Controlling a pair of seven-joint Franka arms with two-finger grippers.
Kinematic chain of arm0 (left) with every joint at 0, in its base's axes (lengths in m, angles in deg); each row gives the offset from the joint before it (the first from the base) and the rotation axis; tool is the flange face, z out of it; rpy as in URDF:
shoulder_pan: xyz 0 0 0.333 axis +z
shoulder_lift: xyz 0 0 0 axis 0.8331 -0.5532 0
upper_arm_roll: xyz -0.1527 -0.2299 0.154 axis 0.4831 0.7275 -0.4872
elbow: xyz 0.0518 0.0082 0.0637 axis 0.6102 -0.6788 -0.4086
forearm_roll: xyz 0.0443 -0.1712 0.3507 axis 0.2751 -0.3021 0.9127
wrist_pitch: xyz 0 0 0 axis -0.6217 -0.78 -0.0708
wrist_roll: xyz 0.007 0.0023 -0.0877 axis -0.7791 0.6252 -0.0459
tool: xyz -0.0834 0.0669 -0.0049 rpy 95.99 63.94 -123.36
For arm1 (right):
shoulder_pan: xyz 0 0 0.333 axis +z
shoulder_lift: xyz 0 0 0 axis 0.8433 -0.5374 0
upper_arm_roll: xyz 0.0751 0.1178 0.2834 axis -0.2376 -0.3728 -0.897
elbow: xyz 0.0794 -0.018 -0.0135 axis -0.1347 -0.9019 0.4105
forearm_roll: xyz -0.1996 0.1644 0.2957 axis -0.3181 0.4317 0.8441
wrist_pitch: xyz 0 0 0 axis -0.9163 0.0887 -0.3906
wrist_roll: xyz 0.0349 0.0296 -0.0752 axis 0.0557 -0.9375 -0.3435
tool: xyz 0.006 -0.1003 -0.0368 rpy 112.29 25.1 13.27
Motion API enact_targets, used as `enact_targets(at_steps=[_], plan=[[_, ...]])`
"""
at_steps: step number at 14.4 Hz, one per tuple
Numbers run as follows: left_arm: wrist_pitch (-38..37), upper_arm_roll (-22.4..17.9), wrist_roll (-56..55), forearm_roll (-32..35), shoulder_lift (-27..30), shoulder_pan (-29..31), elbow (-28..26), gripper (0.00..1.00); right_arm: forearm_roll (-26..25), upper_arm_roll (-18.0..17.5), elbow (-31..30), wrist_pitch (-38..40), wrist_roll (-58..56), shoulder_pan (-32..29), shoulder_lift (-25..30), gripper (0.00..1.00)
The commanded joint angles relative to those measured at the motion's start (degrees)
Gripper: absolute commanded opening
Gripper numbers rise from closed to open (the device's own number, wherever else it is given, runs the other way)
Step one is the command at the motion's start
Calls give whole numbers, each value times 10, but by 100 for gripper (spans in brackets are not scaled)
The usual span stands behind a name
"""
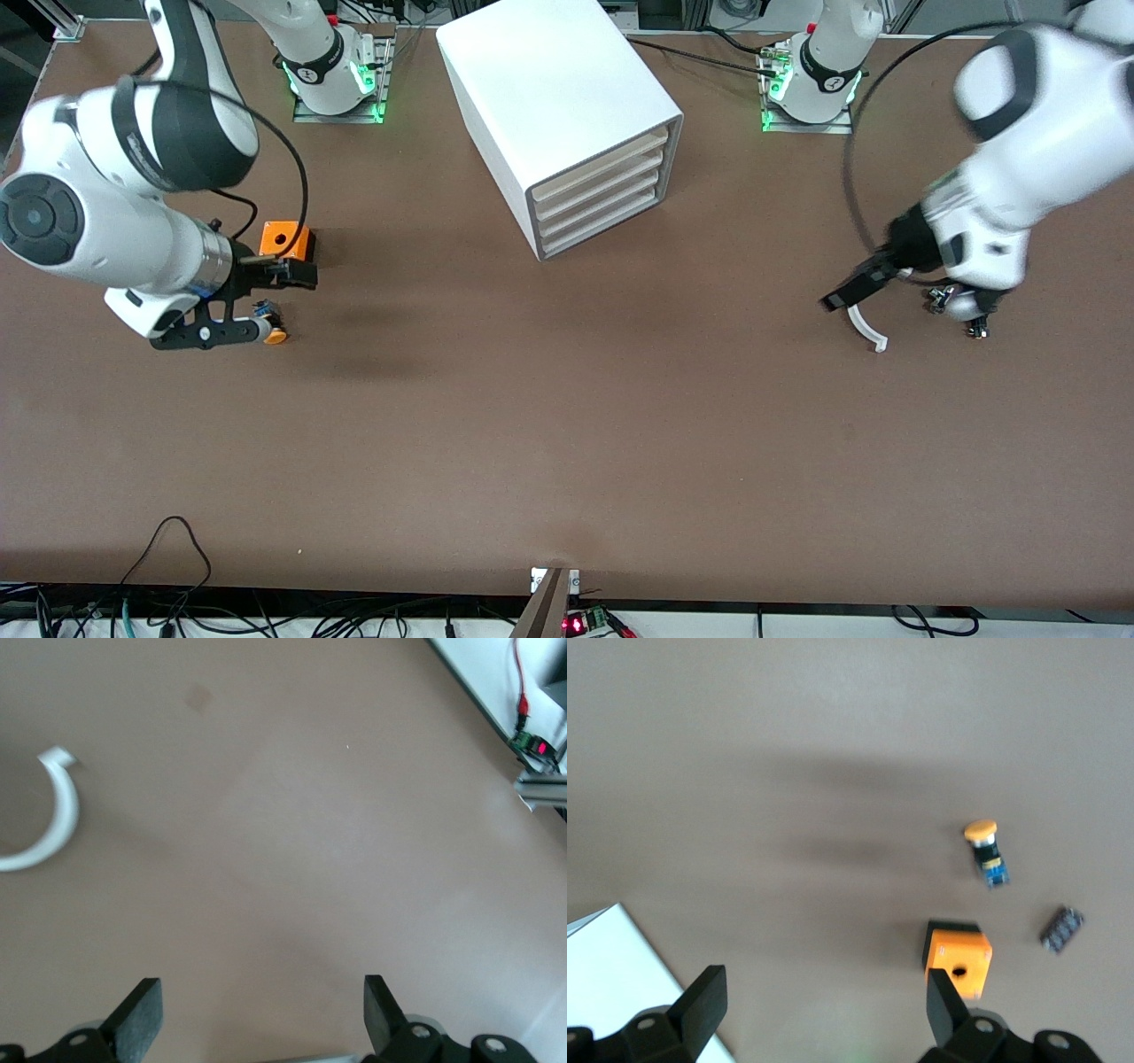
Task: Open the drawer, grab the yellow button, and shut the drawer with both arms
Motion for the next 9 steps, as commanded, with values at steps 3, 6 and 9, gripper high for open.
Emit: enact_targets(at_steps=[3,6,9], plan=[[-147,-41,112,91,30,-1,79,100,-116,1,82,56,23,-3,20,100],[-206,15,114,167,46,-8,81,100,-109,-2,59,51,26,-67,48,100],[-250,42,111,198,44,-7,82,100,-87,-2,-8,0,26,-97,93,100]])
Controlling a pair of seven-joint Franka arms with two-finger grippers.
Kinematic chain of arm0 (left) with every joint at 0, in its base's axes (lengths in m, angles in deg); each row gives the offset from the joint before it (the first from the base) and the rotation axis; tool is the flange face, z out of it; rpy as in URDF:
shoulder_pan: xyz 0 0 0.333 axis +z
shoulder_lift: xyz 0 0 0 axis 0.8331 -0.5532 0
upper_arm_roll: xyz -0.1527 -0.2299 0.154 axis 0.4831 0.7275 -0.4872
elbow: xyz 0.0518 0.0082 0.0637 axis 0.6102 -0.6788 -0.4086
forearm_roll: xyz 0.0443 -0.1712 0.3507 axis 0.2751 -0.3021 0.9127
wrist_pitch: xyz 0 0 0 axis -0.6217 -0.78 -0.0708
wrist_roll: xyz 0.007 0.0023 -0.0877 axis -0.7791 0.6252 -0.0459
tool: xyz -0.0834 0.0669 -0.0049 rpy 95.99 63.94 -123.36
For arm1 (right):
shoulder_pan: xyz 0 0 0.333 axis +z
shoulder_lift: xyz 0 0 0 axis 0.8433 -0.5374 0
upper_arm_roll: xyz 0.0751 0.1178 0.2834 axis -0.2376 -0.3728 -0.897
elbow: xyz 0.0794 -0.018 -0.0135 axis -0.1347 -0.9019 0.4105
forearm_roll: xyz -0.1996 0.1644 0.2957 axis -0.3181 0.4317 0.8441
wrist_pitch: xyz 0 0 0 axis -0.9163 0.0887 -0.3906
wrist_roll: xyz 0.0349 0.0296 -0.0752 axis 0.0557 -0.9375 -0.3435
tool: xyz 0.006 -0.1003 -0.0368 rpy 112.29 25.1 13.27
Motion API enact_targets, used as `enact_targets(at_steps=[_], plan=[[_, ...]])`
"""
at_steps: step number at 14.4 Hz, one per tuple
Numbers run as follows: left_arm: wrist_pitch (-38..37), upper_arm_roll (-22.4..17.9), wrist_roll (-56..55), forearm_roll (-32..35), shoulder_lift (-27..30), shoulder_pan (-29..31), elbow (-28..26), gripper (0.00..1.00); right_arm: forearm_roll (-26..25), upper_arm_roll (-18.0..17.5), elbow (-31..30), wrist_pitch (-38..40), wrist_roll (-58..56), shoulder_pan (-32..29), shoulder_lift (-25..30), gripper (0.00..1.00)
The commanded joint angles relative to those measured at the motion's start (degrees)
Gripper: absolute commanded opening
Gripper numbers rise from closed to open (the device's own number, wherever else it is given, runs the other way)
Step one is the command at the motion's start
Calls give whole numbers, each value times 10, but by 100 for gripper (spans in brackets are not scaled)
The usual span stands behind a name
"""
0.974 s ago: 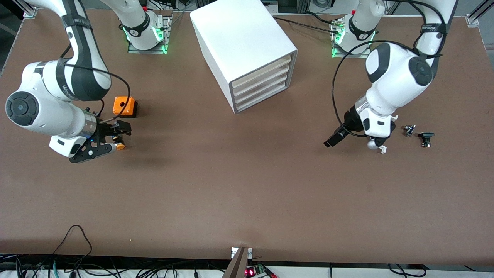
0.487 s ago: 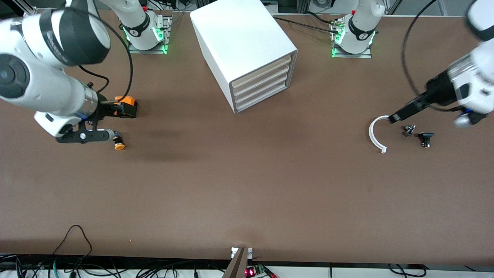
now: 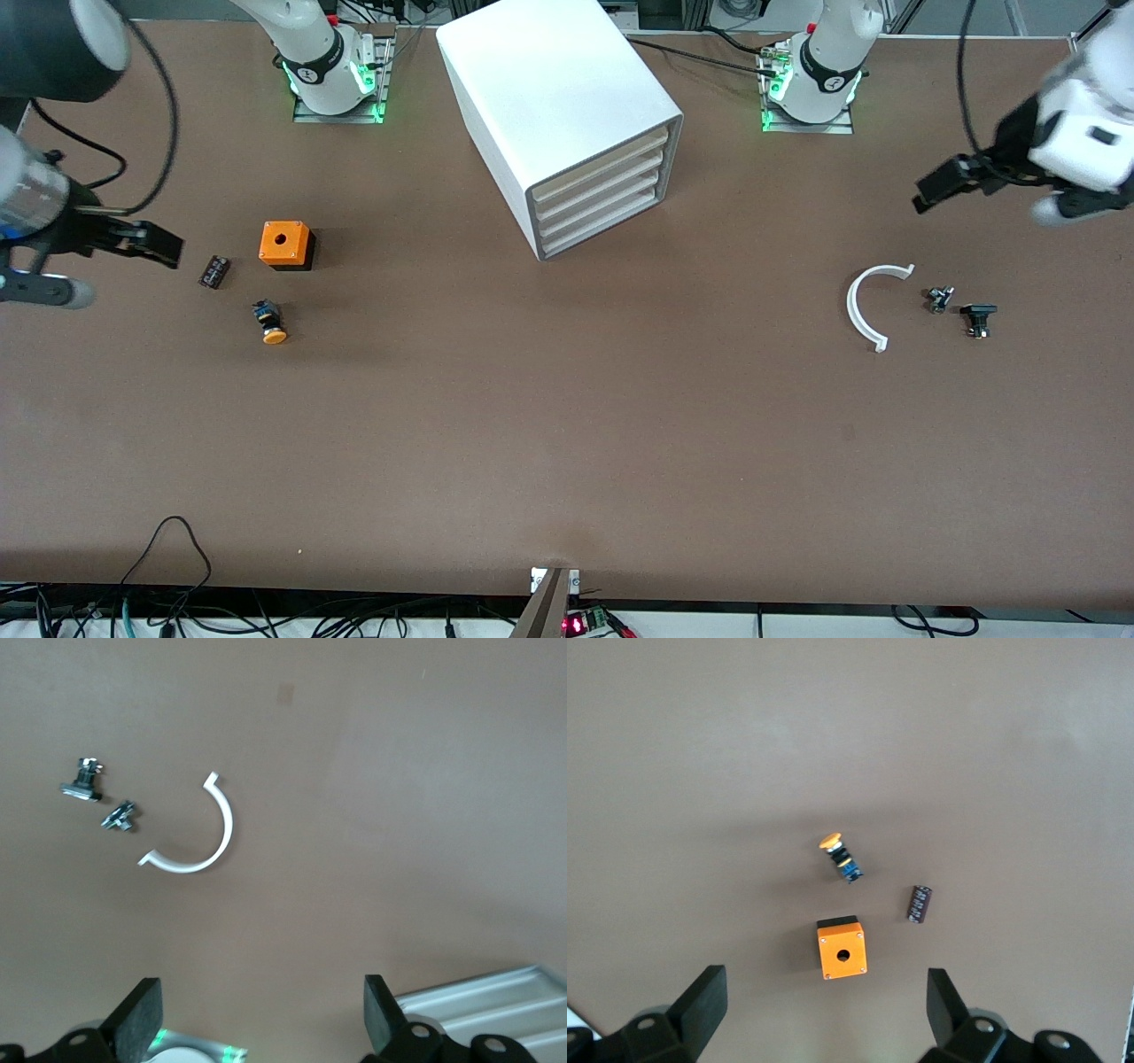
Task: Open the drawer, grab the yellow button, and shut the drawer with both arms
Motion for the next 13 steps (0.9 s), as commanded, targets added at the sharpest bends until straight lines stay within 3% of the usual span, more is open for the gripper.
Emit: enact_targets(at_steps=[1,6,10,13], plan=[[-23,0,13,24,-2,4,10,100,27,-8,-93,-57,4,-25,65,100],[32,-1,14,61,-23,6,37,100,31,14,-112,-45,-117,-33,71,100],[37,-1,15,56,-34,14,45,100,30,13,-219,-91,-103,-33,149,100],[40,4,37,49,-32,8,47,100,30,14,-240,-95,-95,-33,164,100]])
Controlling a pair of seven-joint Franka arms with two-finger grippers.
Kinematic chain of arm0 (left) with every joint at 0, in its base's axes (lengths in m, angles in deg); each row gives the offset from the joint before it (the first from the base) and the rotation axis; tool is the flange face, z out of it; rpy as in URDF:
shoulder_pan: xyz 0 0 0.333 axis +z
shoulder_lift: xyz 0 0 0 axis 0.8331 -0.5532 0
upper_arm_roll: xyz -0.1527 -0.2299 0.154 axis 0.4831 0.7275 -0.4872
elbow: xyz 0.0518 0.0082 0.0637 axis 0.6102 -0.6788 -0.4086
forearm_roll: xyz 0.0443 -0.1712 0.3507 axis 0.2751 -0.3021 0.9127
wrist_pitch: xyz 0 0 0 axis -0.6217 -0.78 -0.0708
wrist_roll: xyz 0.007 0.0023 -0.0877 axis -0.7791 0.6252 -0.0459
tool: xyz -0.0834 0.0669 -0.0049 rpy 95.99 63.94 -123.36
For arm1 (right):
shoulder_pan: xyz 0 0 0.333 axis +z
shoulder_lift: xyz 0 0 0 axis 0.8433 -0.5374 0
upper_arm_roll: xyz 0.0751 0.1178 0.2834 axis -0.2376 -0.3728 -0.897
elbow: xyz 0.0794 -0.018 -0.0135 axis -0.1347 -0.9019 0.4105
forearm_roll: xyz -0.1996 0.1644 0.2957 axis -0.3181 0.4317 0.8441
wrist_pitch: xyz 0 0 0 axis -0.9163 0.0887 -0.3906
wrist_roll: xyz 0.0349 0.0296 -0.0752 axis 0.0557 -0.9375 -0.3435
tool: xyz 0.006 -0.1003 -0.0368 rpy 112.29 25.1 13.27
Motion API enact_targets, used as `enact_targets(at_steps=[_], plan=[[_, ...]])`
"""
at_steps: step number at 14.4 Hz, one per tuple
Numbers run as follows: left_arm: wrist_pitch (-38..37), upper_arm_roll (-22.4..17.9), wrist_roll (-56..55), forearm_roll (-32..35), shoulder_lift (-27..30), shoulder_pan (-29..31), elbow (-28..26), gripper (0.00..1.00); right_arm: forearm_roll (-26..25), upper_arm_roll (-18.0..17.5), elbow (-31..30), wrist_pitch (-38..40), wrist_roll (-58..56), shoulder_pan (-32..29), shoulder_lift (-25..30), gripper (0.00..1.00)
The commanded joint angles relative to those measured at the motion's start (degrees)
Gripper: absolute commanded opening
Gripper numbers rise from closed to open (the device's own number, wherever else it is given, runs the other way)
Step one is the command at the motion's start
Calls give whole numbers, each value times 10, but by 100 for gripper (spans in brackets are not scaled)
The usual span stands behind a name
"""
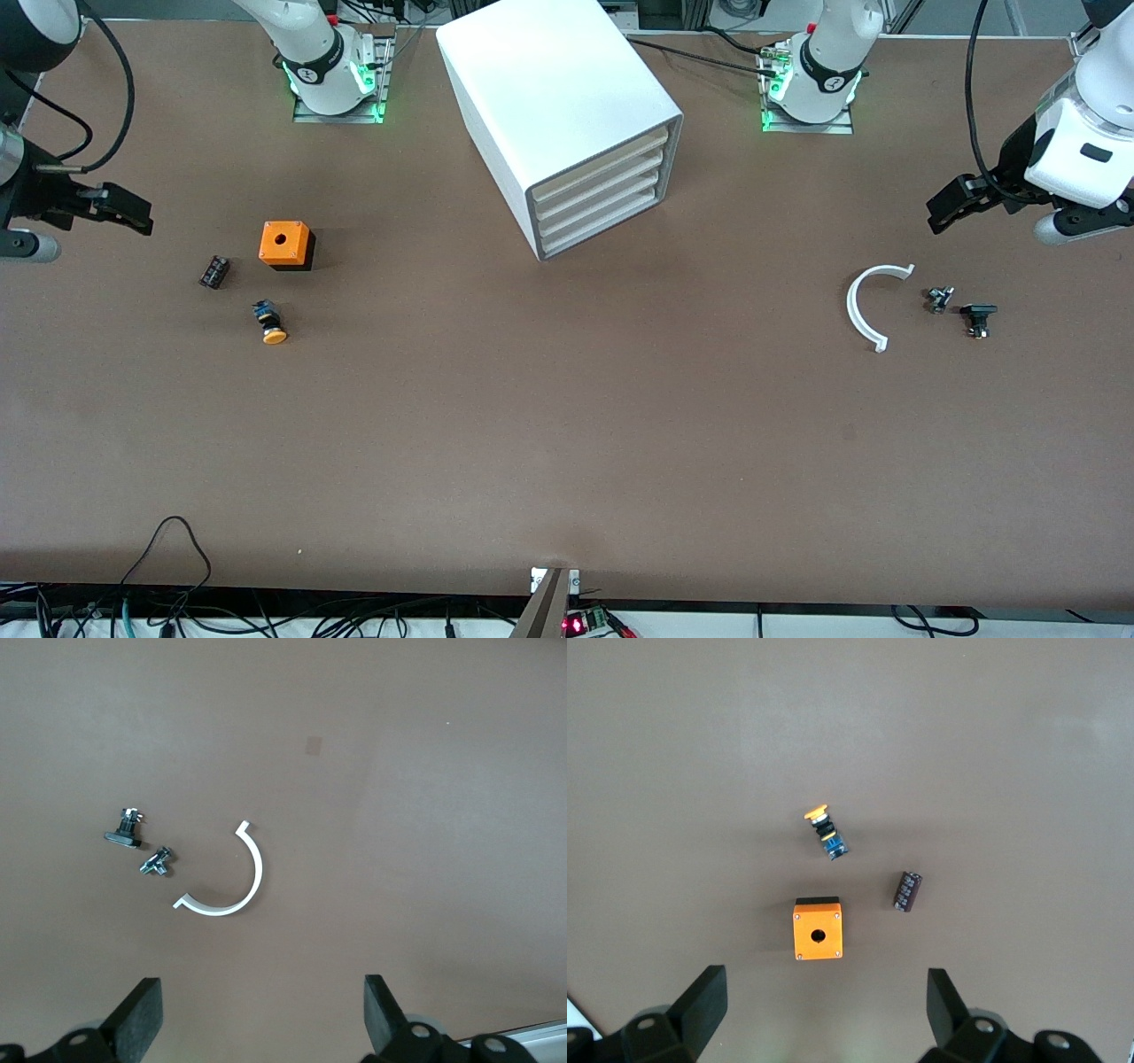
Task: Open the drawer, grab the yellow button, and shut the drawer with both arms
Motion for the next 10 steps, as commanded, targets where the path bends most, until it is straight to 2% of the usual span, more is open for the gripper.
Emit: enact_targets(at_steps=[1,3,6,10], plan=[[-3,5,67,-5,-6,-2,25,100,11,-2,-50,-17,13,-5,42,100],[-4,2,124,-26,-7,6,27,100,12,-2,-62,-12,14,-5,54,100],[-4,1,125,-28,-8,6,27,100,12,-2,-101,-19,14,-5,89,100],[-3,-2,125,-28,-10,6,28,100,10,1,-114,-31,5,-5,98,100]])
